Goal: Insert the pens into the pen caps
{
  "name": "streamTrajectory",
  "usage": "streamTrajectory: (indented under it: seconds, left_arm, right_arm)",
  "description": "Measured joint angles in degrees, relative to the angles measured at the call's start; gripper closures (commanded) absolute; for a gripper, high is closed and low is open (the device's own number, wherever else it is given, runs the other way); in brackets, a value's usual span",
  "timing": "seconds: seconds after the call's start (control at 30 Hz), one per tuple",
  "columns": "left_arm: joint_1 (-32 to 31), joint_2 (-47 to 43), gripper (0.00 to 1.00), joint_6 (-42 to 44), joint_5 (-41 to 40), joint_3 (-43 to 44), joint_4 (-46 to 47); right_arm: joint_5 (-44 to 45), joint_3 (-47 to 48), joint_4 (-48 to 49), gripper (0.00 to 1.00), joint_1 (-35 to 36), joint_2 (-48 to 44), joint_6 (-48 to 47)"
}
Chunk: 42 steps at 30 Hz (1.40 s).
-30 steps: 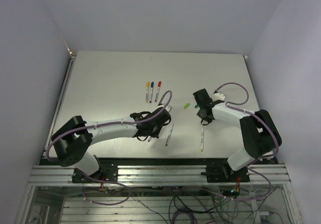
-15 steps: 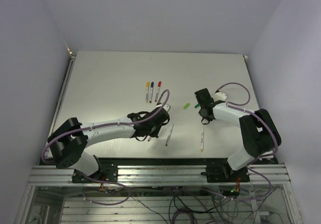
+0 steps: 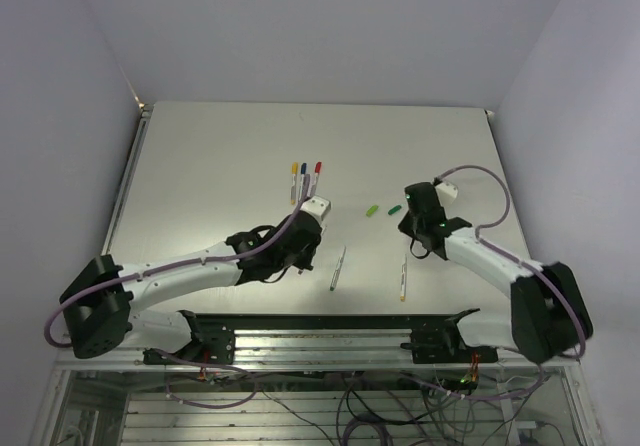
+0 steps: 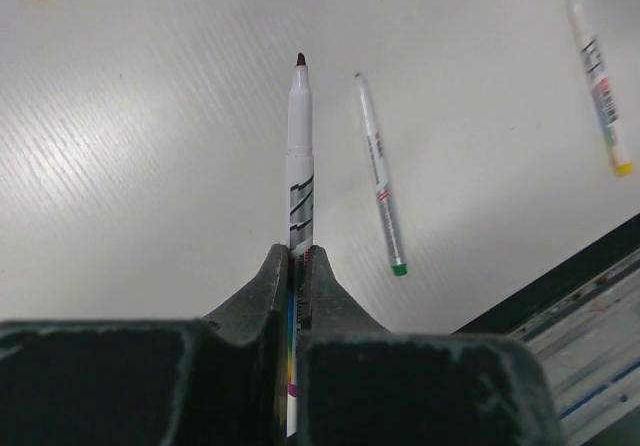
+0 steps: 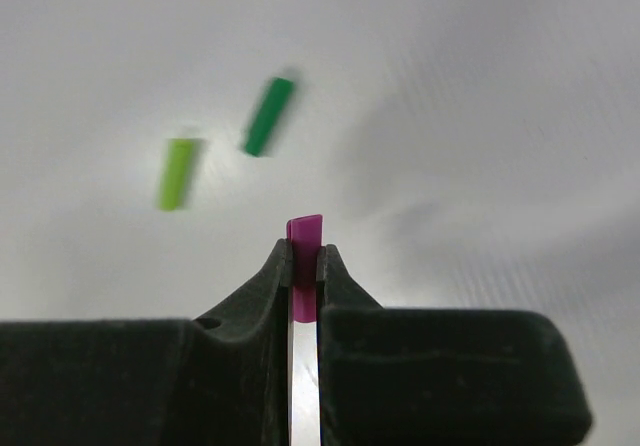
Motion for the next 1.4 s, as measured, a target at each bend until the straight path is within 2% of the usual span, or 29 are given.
streamTrajectory:
  seconds: [0.2,0.47,0.8,1.4]
  left_arm:
    - [0.0,-3.9,0.93,0.2,0.4,-2.1,6.2]
    - [0.0,-6.6,0.93,0.2,3.1,-5.5,16.8]
    - [0.0,-7.1,0.93,-1.4,7.6,-5.8,29.7]
    - [0.0,-7.7,0.93,-5.2,10.6,-5.8,36.6]
  right_arm:
    - [-4.7,-1.1,5.1,1.0,0.5,-12.4,-5.4]
    - [-8.3,-1.8,10.1,1.0,6.3,-20.9,-9.7]
    - [-9.6,-0.5,22.8,1.0,14.3,-22.3,-13.4]
    - [-12.6,-9.6,46.1,1.0,14.8,-24.9,-6.2]
